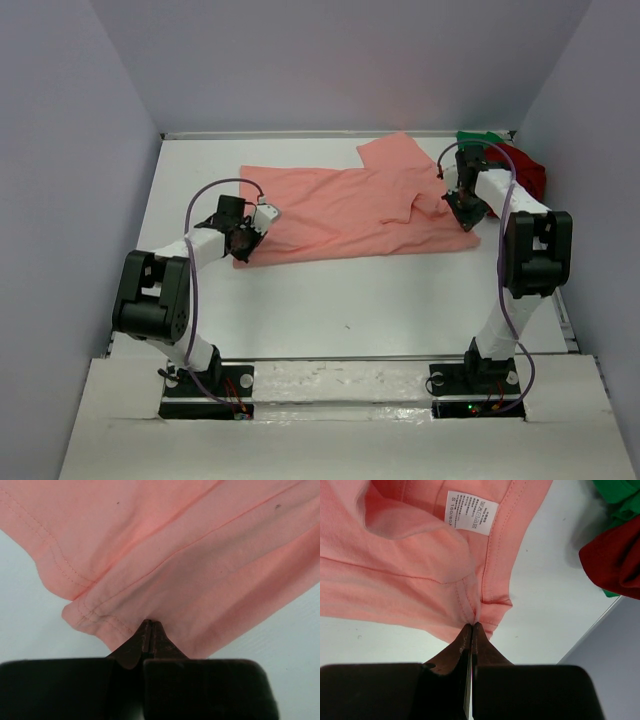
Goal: Fold and stack the t-shirts
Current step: Fold the flattened tshirt in 1/3 of the way
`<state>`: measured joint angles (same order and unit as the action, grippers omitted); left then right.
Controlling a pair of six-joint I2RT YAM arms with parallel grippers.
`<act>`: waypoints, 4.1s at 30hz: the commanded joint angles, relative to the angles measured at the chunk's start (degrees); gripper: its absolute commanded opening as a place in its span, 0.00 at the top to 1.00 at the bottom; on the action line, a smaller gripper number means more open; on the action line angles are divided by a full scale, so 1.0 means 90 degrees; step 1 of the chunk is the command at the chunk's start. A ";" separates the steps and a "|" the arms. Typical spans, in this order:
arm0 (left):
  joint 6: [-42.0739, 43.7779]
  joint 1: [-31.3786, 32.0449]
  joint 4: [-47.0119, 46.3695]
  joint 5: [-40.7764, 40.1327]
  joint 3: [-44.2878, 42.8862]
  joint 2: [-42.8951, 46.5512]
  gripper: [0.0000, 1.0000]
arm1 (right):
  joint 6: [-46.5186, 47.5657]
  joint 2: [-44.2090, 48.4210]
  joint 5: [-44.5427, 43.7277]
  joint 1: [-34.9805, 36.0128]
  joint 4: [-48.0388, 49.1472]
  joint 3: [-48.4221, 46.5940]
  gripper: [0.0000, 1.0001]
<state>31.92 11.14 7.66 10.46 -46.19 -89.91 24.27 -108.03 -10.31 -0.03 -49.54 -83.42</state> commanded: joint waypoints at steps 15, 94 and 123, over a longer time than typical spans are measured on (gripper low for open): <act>-0.0168 0.0023 0.0389 -0.0469 -0.0180 -0.0274 1.00 | 0.0379 0.0763 -0.0271 -0.0065 -0.0501 0.0313 1.00; -0.0129 0.0130 0.1453 -0.0059 -0.1752 0.0391 1.00 | 0.0428 -0.0057 0.2471 -0.0065 -0.1037 -0.1385 1.00; -0.0148 -0.0690 0.1336 -0.0547 -0.0688 0.1796 1.00 | 0.0760 -0.2039 0.3137 0.0883 -0.1312 -0.1902 1.00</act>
<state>30.98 5.50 19.68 5.45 -53.15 -75.88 30.81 -124.11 16.97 6.85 -61.91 -96.33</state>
